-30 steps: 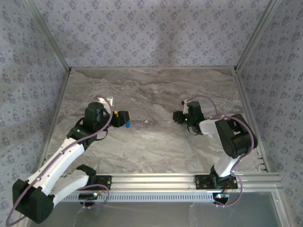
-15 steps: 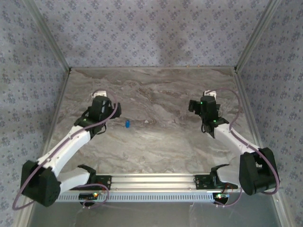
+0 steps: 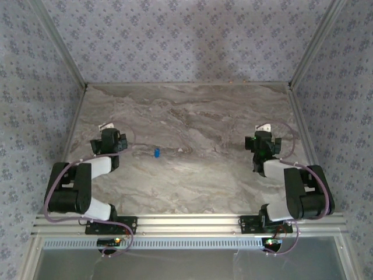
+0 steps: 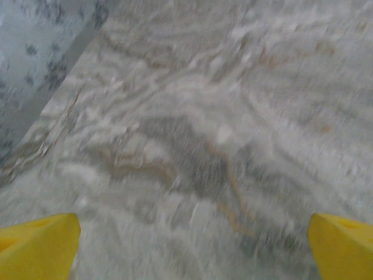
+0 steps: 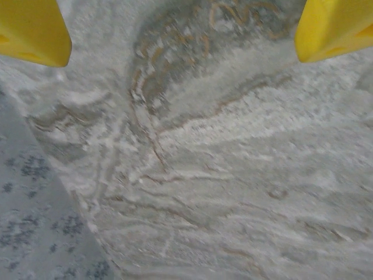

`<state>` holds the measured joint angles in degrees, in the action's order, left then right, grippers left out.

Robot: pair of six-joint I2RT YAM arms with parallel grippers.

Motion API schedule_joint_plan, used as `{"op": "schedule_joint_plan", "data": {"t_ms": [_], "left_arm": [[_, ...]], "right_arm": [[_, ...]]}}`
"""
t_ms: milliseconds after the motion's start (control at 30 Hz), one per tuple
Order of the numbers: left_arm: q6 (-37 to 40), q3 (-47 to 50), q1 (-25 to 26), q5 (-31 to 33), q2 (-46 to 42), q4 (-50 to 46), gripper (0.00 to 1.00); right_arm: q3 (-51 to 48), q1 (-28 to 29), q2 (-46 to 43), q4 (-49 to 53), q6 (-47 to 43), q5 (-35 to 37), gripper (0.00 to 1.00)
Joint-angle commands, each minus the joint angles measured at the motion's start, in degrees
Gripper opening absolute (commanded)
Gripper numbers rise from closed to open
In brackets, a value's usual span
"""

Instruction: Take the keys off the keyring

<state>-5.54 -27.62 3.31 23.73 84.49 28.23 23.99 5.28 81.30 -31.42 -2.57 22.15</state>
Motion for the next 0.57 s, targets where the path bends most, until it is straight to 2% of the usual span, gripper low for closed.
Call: {"op": "schedule_joint_plan", "data": {"t_ms": [0, 67, 100, 133, 167, 200, 233, 533], "left_arm": [[3.2, 2.4, -1.4, -10.5, 1.2, 13.7, 0.99], [5.7, 6.5, -1.0, -14.2, 4.4, 25.0, 0.99], [6.2, 7.1, -0.6, -13.5, 4.8, 27.2, 0.99], [5.6, 5.9, -0.5, -13.4, 2.8, 21.3, 0.99], [5.2, 5.4, -1.2, -13.8, 3.8, 21.5, 0.99], [4.8, 5.7, -1.5, -13.2, 4.2, 23.5, 0.99], [4.4, 5.2, -1.4, -12.6, 3.4, 21.0, 0.99], [4.4, 5.4, -1.2, -11.6, 3.6, 21.5, 0.99]], "right_arm": [[-3.9, -3.9, 4.1, -17.5, -1.5, -16.3, 1.0], [-5.9, -5.2, 7.1, -25.3, -2.1, -21.9, 1.0], [-4.4, -5.3, 5.2, -19.6, -2.3, -22.6, 1.0], [-3.5, -6.0, 5.7, -17.7, -2.0, -24.2, 1.0], [-3.4, -7.1, 6.3, -19.2, -0.8, -25.2, 1.0], [-2.4, -7.0, 5.7, -16.5, -0.1, -23.1, 1.0], [-1.5, -7.0, 6.0, -14.9, 0.5, -22.2, 1.0], [-1.6, -7.8, 6.1, -15.2, 0.9, -22.9, 1.0]]}}
